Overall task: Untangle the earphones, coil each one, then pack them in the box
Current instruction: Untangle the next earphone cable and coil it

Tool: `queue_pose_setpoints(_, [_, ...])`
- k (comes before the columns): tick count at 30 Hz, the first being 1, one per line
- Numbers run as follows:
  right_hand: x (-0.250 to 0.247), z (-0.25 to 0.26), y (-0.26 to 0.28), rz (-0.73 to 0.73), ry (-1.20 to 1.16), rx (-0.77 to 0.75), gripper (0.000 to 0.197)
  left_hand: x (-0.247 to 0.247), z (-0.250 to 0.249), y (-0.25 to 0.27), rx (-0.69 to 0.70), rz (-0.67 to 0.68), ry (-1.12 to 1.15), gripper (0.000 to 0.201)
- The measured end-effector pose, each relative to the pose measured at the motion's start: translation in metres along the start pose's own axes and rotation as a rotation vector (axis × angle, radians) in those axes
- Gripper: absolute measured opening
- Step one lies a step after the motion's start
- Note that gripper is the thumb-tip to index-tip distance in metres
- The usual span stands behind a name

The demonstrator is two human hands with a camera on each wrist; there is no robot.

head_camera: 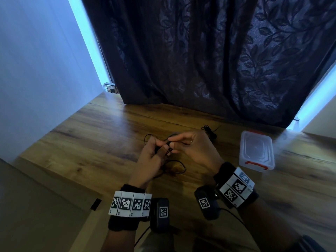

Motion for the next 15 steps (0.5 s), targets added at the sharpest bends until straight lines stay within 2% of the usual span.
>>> queue_pose_setpoints(5, [0.0044, 0.0052, 0.0047, 0.153, 0.194, -0.042, 0.038, -0.0009, 0.0035, 0.0002, -0.034, -0.007, -0.007, 0.008])
queue_pose_setpoints(7, [0.0072, 0.0054, 0.005, 0.166, 0.254, -0.065, 0.041, -0.0004, 0.004, 0.0007, -0.051, 0.002, 0.009, 0.008])
queue_pose_setpoints(10, [0.005, 0.0059, 0.0016, 0.106, 0.186, -0.115, 0.034, 0.003, 0.0034, 0.0021, -0.062, 0.028, 0.031, 0.008])
queue_pose_setpoints(15, [-0.0013, 0.0031, 0.0013, 0.058, 0.056, -0.071, 0.02, 0.0059, -0.003, 0.0037, -0.042, 0.092, 0.027, 0.01])
Point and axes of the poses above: each hand's wrist, its own y-axis away from the middle knuckle, its own x-axis out of the palm, z = x × y, the point moved 8 cm from there along -y, towards the middle knuckle, and after that the axes turned 5 degrees about x, right-handed, at the moved point
